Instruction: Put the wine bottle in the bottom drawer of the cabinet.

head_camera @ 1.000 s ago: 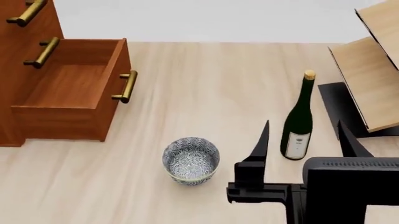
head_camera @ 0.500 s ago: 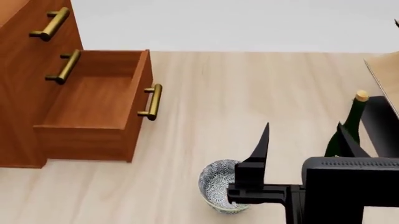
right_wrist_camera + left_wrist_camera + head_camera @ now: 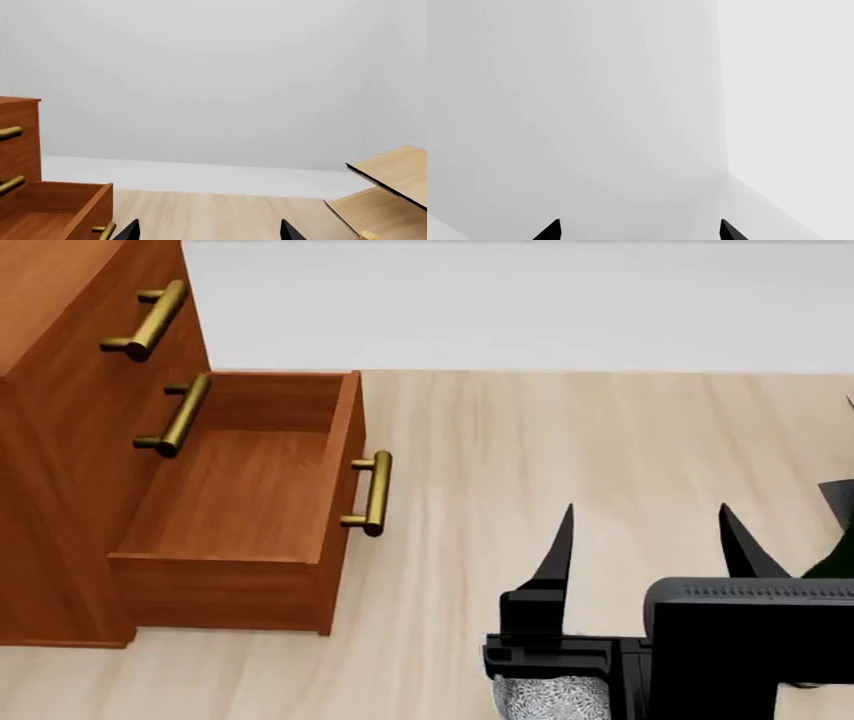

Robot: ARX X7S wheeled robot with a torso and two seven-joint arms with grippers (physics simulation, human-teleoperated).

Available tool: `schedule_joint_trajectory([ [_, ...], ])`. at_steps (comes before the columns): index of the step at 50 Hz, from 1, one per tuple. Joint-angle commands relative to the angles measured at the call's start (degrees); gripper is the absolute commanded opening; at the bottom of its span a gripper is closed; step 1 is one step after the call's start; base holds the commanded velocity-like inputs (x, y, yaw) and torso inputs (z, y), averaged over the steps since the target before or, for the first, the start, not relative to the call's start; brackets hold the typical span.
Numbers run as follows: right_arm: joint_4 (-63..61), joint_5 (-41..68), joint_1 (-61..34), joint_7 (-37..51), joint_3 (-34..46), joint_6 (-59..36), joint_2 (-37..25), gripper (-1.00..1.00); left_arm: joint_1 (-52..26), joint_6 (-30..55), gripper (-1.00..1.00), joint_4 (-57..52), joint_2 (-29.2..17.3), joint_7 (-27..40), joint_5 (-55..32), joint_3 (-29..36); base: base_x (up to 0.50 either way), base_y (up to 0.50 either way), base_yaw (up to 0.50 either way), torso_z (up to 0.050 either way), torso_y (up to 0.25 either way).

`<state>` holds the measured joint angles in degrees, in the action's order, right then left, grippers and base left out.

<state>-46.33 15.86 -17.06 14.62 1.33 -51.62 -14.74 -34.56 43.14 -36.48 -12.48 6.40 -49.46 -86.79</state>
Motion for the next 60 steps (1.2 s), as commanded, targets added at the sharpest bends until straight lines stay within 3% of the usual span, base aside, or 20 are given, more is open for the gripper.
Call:
schedule_joint_trajectory([
  [1, -0.08, 0.12, -0.05, 0.31, 0.33, 0.17, -0.3, 1.0, 0.16, -0.05, 1.0, 0.11, -0.02, -0.03, -0.3, 0.0, 0.18, 0.15, 0.0, 0.0, 0.0],
  [60, -0.25, 1.71, 0.01, 1.19, 0.79, 0.99, -1.67, 1.0, 0.76, -0.37, 1.0, 0.0, -0.09, 0.52, -0.95, 0.63, 0.22, 0.02, 0.0, 0.0, 0.0],
])
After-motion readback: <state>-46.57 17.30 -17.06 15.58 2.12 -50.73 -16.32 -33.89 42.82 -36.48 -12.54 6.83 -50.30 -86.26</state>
